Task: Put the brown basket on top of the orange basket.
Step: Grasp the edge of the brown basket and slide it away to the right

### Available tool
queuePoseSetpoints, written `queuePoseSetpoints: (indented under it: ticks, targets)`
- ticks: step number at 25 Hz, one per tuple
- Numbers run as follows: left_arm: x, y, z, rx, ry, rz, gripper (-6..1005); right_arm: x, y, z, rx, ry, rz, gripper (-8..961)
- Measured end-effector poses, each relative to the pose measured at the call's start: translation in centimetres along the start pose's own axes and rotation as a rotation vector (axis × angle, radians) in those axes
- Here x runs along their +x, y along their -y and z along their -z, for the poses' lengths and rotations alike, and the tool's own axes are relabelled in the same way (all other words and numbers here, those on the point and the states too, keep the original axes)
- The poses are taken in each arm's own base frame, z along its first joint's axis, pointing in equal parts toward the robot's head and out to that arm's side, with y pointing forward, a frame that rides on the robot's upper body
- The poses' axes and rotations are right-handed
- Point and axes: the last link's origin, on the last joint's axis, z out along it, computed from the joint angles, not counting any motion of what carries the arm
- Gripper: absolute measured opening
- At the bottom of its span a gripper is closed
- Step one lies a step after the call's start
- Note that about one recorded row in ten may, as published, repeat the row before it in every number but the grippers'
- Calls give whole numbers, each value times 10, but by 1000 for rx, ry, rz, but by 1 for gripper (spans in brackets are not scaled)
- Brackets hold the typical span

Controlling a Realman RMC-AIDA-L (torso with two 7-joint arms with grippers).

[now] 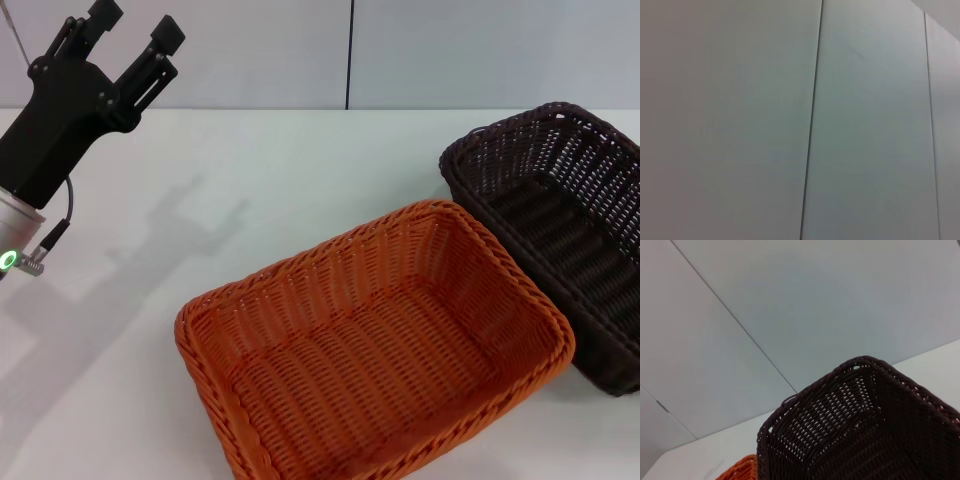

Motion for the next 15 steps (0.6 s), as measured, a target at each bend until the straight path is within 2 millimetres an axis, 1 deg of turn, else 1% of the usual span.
queuePoseSetpoints:
  ticks: [7, 15]
  targets:
    - [0, 0, 3, 3, 1, 2, 814, 1, 0, -2, 0, -1, -2, 774]
    - [0, 1, 7, 11, 0, 1, 814, 4, 6, -6, 22, 10, -34, 774]
